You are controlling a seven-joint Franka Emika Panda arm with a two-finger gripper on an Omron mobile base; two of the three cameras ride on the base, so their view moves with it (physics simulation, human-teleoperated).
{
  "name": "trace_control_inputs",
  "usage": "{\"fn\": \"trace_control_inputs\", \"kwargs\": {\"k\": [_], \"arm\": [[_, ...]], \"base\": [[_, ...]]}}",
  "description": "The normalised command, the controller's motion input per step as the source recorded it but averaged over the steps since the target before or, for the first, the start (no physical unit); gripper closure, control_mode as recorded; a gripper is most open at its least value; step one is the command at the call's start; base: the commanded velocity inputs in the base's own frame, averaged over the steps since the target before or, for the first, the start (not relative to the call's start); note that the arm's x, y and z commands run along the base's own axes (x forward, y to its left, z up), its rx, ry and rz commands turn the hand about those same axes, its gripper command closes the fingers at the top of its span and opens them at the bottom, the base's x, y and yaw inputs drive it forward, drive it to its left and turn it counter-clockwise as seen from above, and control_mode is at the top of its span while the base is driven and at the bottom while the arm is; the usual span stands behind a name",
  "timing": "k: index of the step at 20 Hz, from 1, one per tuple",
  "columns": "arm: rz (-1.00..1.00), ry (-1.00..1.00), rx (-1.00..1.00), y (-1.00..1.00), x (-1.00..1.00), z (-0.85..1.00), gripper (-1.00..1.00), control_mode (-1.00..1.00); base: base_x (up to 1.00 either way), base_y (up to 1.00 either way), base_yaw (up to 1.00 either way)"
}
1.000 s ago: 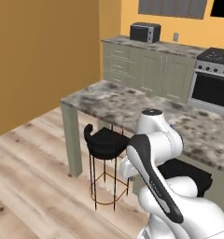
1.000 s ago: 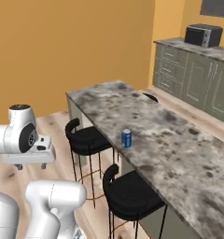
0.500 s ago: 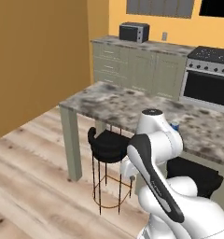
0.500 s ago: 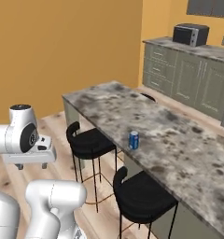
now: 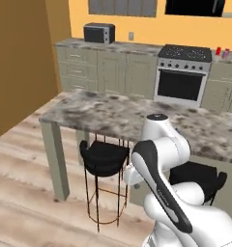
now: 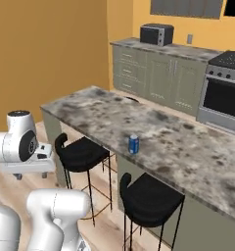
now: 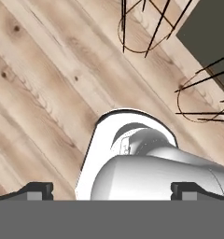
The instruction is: Four empty soda cans are scattered around the kitchen. Gather all the cans and cluster them next to the stove for recycling.
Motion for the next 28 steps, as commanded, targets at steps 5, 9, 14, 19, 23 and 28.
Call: {"fn": "trace_control_inputs", "kwargs": {"k": [5,9,14,19,23,28], "arm": [[0.00,0.00,0.00,0.00,0.00,0.00,-1.00,1.00],[0.00,0.00,0.00,0.00,0.00,0.00,-1.00,1.00],[0.00,0.00,0.00,0.00,0.00,0.00,-1.00,1.00],[0.00,0.00,0.00,0.00,0.00,0.00,-1.00,1.00],[0.00,0.00,0.00,0.00,0.00,0.00,-1.00,1.00],[0.00,0.00,0.00,0.00,0.00,0.00,-1.00,1.00]], "base": [[0.40,0.35,-0.52],[0.40,0.45,-0.35],[0.55,0.37,-0.30],[0.59,0.09,-0.18],[0.48,0.00,-0.18],[0.21,0.04,-0.16]]}}
